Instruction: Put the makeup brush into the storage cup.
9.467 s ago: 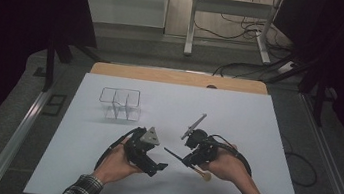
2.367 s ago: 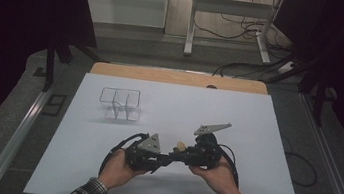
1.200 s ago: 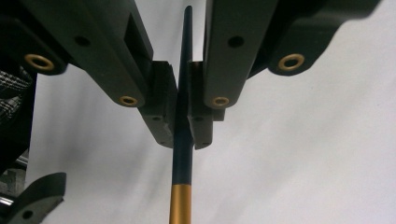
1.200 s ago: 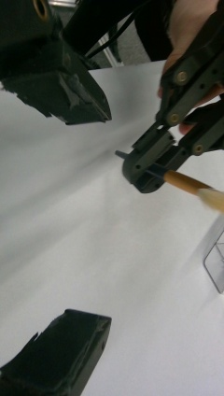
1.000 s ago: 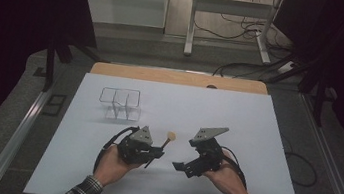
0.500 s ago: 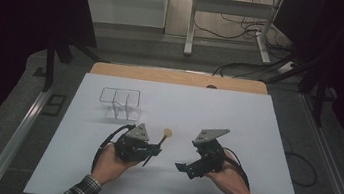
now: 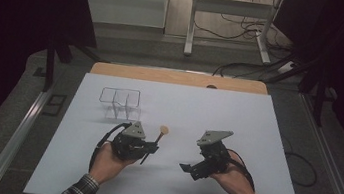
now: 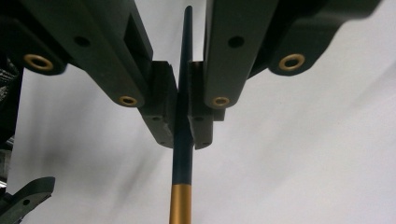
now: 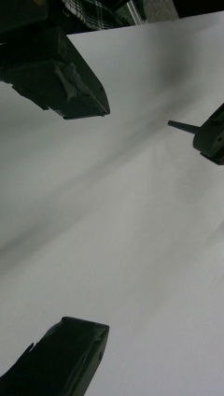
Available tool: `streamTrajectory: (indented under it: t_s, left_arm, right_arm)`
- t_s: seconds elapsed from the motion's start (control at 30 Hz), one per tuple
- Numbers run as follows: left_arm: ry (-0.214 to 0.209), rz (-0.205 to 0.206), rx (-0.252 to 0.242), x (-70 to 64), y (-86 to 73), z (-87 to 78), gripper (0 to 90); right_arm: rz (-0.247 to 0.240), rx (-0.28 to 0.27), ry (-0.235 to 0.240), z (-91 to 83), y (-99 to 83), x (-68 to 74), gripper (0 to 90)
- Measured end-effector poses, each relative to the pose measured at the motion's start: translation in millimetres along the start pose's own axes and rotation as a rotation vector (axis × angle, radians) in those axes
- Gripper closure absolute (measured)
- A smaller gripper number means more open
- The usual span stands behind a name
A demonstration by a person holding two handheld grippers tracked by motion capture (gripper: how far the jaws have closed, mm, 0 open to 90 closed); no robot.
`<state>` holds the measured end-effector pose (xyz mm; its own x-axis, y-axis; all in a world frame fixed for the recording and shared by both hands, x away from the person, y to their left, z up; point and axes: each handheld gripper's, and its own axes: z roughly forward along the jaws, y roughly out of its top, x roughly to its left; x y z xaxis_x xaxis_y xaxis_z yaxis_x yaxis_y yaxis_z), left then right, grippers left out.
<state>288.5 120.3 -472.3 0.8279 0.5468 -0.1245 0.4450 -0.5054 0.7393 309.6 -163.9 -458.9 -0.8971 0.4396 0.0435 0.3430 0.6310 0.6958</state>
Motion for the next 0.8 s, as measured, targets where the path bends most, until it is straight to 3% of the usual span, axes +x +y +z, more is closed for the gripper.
streamTrajectory:
  t_s: [0.3, 0.5, 0.8]
  left_arm:
    - [0.009, -0.004, -0.007, 4.6, -2.1, -6.2, 82.7]
    - [0.013, -0.012, -0.01, 7.6, -3.8, -9.5, 82.7]
    - [0.025, -0.032, -0.026, 11.9, -6.4, -15.3, 82.7]
  right_arm:
    - [0.0, 0.014, -0.03, -3.0, -4.9, -2.8, 0.0]
    - [0.022, 0.012, -0.024, -6.4, -8.8, -6.1, 0.0]
    - [0.041, 0.008, -0.055, -13.5, -16.0, -10.7, 0.0]
